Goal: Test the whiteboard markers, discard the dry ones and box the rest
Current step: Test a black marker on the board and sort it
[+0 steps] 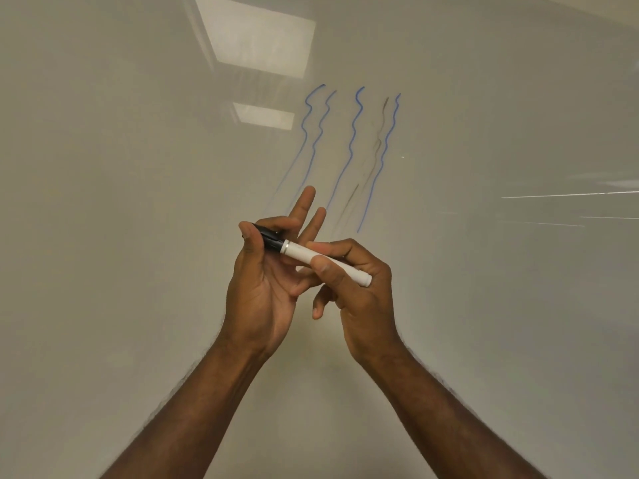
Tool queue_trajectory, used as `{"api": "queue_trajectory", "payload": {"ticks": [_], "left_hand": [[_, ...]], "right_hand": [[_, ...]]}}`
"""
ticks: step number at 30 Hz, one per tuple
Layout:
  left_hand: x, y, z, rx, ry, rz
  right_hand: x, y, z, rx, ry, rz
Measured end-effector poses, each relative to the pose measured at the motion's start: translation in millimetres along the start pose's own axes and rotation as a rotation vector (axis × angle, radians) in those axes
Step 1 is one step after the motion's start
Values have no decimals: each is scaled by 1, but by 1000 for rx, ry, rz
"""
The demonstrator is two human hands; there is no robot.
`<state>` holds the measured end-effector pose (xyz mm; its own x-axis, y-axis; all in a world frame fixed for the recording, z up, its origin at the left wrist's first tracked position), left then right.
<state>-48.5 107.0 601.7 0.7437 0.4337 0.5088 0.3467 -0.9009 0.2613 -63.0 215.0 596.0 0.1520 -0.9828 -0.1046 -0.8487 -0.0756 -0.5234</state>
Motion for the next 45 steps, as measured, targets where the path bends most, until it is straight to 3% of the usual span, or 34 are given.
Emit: {"api": "queue_trajectory", "payload": {"ticks": [7,13,19,33,39,45], "left_hand": [[-13,-38,2,11,110,-555],[-17,-93,0,-15,220,-801],[-32,-153,1,-71,299,-821],[-63,-355,40,-376,217,-895],[-73,-440,79,-451,141,-984],[-99,-530,145,-685,54,-1043]], "right_hand": [[-70,18,-6,92,-100,201],[-138,43,2,125,-129,363],[-210,72,24,153,-102,447],[-386,166,113,358,-127,573],[-451,201,181,472,-100,614],[-505,251,288,651,-71,672]]}}
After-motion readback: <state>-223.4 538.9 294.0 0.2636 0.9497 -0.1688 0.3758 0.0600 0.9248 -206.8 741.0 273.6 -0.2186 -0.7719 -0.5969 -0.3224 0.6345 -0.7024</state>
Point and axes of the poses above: each hand's wrist, its own z-axis away from the middle knuckle, its own x-axis out of the palm, y = z × x, the point moved 7 cm from there along -z, towards the middle knuckle, and after that the axes turned 15 degrees about z, right-handed, at the moved point
